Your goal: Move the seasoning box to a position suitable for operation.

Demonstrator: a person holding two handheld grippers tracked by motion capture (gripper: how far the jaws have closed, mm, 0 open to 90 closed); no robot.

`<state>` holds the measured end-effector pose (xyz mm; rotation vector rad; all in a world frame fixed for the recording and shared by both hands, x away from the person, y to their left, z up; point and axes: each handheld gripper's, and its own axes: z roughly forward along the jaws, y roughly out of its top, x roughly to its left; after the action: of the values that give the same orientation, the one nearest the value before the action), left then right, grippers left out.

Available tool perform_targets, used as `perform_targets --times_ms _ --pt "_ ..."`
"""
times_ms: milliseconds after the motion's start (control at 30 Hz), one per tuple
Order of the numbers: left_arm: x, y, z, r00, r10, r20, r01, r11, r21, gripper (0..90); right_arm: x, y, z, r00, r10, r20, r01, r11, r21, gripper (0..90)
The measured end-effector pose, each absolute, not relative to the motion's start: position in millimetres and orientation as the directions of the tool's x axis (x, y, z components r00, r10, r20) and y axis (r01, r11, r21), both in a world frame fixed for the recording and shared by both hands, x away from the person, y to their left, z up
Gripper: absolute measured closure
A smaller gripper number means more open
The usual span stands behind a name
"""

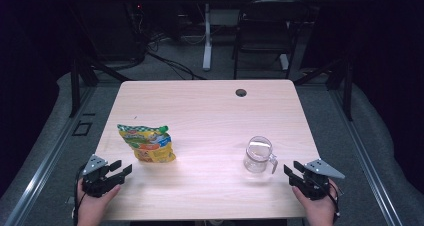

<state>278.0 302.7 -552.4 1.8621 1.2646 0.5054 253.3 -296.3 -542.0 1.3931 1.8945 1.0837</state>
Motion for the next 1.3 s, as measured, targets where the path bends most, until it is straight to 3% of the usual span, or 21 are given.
perform_targets --times_ms 633,1000,1167,1300 --pt "270 298 -547 0.438 0.893 -0.103 0.568 -0.186 0.802 51.7 244 -273 -534 -0.417 0.909 -0.017 0.456 0.226 0.861 59.3" --pt "267 297 -549 0.437 0.893 -0.102 0.576 -0.192 0.794 51.5 262 -263 -544 -0.436 0.900 0.005 0.488 0.232 0.842 57.4" --pt "260 300 -549 0.431 0.897 -0.099 0.573 -0.188 0.798 51.3 269 -252 -545 -0.450 0.892 -0.033 0.481 0.273 0.833 57.0" --pt "257 307 -549 0.411 0.904 -0.115 0.579 -0.161 0.799 51.3 275 -250 -545 -0.450 0.893 -0.031 0.488 0.275 0.828 60.9"
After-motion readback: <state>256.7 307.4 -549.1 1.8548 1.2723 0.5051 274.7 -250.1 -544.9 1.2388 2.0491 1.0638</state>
